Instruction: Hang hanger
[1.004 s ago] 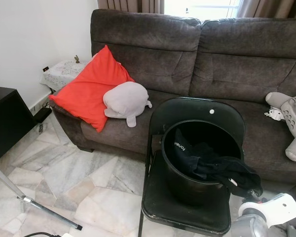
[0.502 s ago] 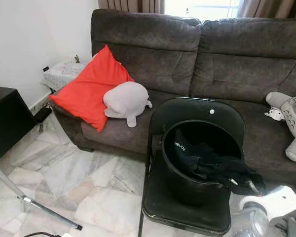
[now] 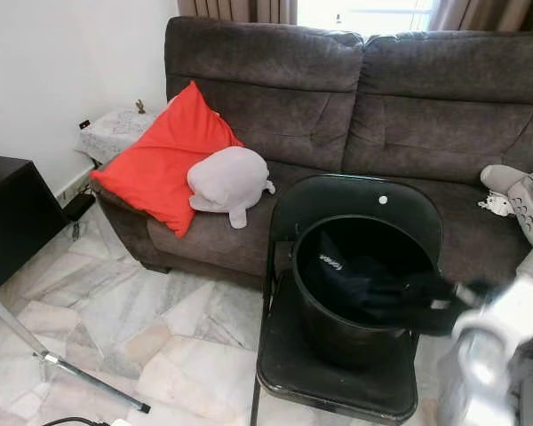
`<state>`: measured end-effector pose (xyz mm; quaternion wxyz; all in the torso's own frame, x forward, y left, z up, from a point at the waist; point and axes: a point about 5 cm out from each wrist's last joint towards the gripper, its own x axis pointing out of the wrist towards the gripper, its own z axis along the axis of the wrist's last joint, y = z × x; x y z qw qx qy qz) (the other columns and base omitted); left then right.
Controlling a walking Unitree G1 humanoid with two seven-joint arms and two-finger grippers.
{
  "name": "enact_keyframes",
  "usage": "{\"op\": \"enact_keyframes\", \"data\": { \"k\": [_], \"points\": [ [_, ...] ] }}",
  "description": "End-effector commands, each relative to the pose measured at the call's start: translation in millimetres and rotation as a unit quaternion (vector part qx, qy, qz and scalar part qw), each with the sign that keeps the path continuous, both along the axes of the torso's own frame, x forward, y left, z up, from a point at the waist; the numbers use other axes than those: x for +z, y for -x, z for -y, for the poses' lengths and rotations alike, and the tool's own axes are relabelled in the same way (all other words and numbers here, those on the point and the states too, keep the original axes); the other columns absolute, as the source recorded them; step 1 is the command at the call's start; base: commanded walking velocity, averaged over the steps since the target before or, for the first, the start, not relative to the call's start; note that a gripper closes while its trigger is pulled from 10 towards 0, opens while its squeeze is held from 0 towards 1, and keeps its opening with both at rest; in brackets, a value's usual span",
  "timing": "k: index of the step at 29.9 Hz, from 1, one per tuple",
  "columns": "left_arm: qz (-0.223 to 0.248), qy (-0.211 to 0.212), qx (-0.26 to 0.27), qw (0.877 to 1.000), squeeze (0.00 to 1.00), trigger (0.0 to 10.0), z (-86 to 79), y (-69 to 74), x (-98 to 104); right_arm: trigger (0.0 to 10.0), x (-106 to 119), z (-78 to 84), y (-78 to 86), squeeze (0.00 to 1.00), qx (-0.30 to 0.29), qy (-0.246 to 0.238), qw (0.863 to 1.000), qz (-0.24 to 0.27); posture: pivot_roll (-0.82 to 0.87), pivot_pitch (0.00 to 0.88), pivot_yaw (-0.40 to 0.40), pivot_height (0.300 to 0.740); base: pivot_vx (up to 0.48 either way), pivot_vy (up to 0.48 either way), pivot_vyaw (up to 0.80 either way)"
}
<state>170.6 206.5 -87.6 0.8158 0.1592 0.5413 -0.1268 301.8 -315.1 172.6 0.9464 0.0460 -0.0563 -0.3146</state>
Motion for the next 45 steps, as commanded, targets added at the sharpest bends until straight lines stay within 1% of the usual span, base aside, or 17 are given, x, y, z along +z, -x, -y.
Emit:
{"op": "enact_keyframes", "data": {
  "k": [1, 3, 8, 14, 17, 18, 23, 24, 27, 29, 33, 38, 39, 41, 42, 44, 45],
  "points": [
    [-0.008, -0.007, 0.003, 1.0, 0.0, 10.0, -4.5, 3.2, -0.7, 0.0, 10.6, -6.6, -5.3, 0.0, 0.021, 0.018, 1.0, 0.011, -0.07, 0.017, 0.065, 0.74, 0.0, 0.0, 0.0],
    [-0.007, -0.007, 0.003, 1.0, 0.0, 10.0, -4.4, 3.1, -0.7, 0.0, 38.6, -9.6, -17.4, 0.0, 0.049, 0.043, 0.997, 0.038, -0.07, 0.015, 0.066, 0.74, 0.0, 0.0, 0.0],
    [-0.008, -0.007, 0.003, 1.0, 0.0, 10.0, -4.2, 3.0, -0.7, 0.0, 69.3, -15.1, -35.0, 0.0, 0.097, 0.099, 0.989, 0.044, -0.08, 0.011, 0.068, 0.74, 0.0, 0.0, 0.0],
    [-0.007, -0.007, 0.003, 1.0, 0.0, 10.0, -3.6, 2.4, -0.5, 0.0, 115.9, -26.2, -53.8, 0.0, 0.178, 0.182, 0.965, 0.068, -0.08, 0.011, 0.066, 0.74, 0.0, 0.0, 0.0],
    [-0.007, -0.008, 0.004, 1.0, 0.0, 10.0, -4.0, 2.6, -0.6, 0.0, 127.8, -52.8, -60.6, 0.0, 0.288, 0.219, 0.93, 0.067, -0.08, 0.01, 0.063, 0.74, 0.0, 0.0, 0.0],
    [-0.008, -0.007, 0.005, 1.0, 0.0, 10.0, -4.0, 2.9, -0.7, 0.0, 122.1, -73.1, -59.3, 0.0, 0.347, 0.243, 0.904, 0.059, -0.07, 0.011, 0.063, 0.74, 0.0, 0.0, 0.0],
    [-0.01, -0.006, 0.005, 1.0, 0.0, 10.0, -3.0, 3.3, -1.1, 0.0, 94.1, -99.9, -51.1, 0.0, 0.436, 0.252, 0.863, 0.041, -0.07, 0.012, 0.064, 0.74, 0.0, 0.0, 0.0],
    [-0.01, -0.006, 0.005, 1.0, 0.0, 10.0, -3.0, 3.3, -1.1, 0.0, 94.1, -99.9, -51.1, 0.0, 0.436, 0.252, 0.863, 0.041, -0.07, 0.012, 0.064, 0.74, 0.0, 0.0, 0.0],
    [-0.009, -0.007, 0.006, 1.0, 0.0, 10.0, -2.8, 3.3, -1.1, 0.0, 89.6, -57.5, -55.5, 0.0, 0.299, 0.215, 0.93, 0.015, -0.07, 0.008, 0.064, 0.74, 0.0, 0.0, 0.0],
    [-0.008, -0.007, 0.006, 1.0, 0.0, 10.0, -2.6, 2.9, -1.0, 0.0, 94.0, -21.1, -55.3, 0.0, 0.197, 0.195, 0.961, -0.013, -0.08, 0.0, 0.064, 0.74, 0.0, 0.0, 0.0],
    [-0.007, -0.007, 0.006, 1.0, 0.0, 10.0, -2.6, 2.3, -0.7, 0.0, 110.2, 14.5, -49.7, 0.0, 0.09, 0.223, 0.97, -0.039, -0.08, 0.0, 0.063, 0.74, 0.0, 0.0, 0.0],
    [-0.005, -0.007, 0.005, 1.0, 0.0, 10.0, -3.3, 1.7, -0.3, 0.0, 144.9, 16.5, -49.2, 0.0, 0.065, 0.248, 0.967, 0.014, -0.08, 0.0, 0.068, 0.74, 0.0, 0.0, 0.0],
    [-0.005, -0.007, 0.005, 1.0, 0.0, 10.0, -3.5, 1.6, -0.2, 0.0, 150.5, 13.2, -51.1, 0.0, 0.074, 0.259, 0.963, 0.02, -0.08, 0.0, 0.069, 0.74, 0.0, 0.0, 0.0],
    [-0.006, -0.009, 0.004, 1.0, 0.0, 10.0, -4.0, 1.5, -0.1, 0.0, 155.4, -32.2, -68.1, 0.0, 0.275, 0.289, 0.917, 0.026, -0.09, 0.0, 0.071, 0.74, 0.0, 0.0, 0.0],
    [-0.006, -0.01, 0.003, 1.0, 0.0, 10.0, -4.1, 1.7, -0.2, 0.0, 151.7, -57.6, -68.6, 0.0, 0.364, 0.323, 0.873, 0.025, -0.09, 0.0, 0.07, 0.74, 0.0, 0.0, 0.0],
    [-0.006, -0.011, 0.003, 1.0, 0.0, 10.0, -4.3, 1.9, -0.3, 0.0, 142.5, -74.0, -69.7, 0.0, 0.408, 0.325, 0.853, 0.018, -0.08, 0.0, 0.068, 0.74, 0.0, 0.0, 0.0],
    [-0.006, -0.011, 0.003, 1.0, 0.0, 10.0, -4.3, 1.9, -0.3, 0.0, 142.5, -74.0, -69.7, 0.0, 0.408, 0.325, 0.853, 0.018, -0.08, 0.0, 0.068, 0.74, 0.0, 0.0, 0.0]
  ]
}}
